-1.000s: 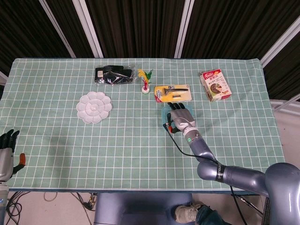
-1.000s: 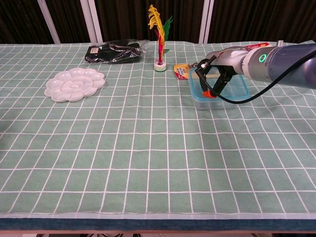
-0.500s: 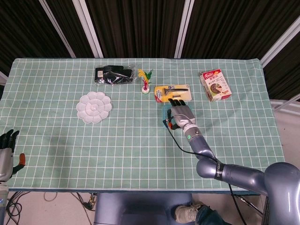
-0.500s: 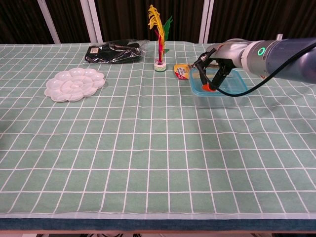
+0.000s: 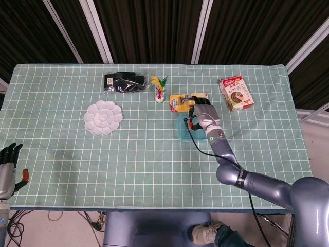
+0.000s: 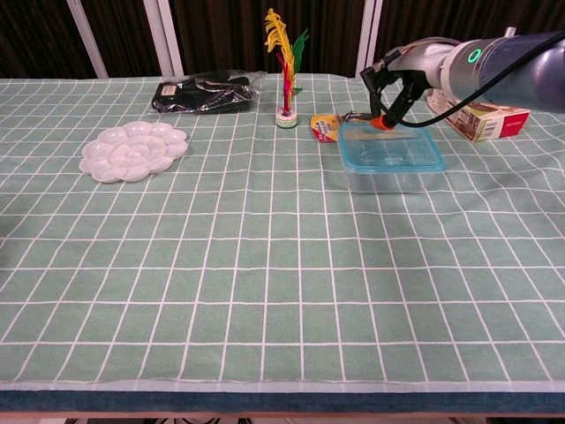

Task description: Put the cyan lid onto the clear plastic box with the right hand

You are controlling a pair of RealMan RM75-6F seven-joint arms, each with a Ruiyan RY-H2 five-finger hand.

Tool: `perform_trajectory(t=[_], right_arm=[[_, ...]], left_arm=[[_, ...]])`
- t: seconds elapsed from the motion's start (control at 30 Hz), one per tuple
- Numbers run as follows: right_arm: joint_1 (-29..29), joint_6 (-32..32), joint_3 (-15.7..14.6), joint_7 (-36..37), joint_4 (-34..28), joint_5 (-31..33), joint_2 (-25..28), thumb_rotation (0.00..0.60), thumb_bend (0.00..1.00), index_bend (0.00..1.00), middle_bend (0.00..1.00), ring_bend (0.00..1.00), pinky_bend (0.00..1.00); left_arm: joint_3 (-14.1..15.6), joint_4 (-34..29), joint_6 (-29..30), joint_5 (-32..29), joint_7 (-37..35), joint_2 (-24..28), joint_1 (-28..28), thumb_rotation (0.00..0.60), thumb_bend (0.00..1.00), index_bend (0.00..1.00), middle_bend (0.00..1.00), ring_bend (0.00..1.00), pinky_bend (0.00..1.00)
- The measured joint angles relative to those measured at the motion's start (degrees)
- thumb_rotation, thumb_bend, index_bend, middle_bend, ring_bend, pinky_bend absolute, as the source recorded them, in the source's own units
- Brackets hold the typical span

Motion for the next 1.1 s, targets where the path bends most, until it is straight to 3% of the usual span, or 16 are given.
perform_trajectory(t=[0.57, 1.1], right_arm=[[2.55, -3.40, 1.30, 2.02, 11.22, -0.46, -6.94, 0.600, 0.55, 0.61, 0.01, 0.00, 0.00], [1.91, -5.69, -1.34, -2.67, 10.43, 3.77, -1.90, 0.600, 0.55, 0.61, 0.01, 0.00, 0.00]], left_arm=[[-0.09, -0.79, -1.45, -1.55, -0.62, 1.02, -0.39, 0.600, 0.53, 0.06, 0.00, 0.00, 0.00], [-0.26, -1.07, -1.25, -2.55, 0.02, 0.93, -0.63, 0.600, 0.53, 0.06, 0.00, 0.00, 0.00]])
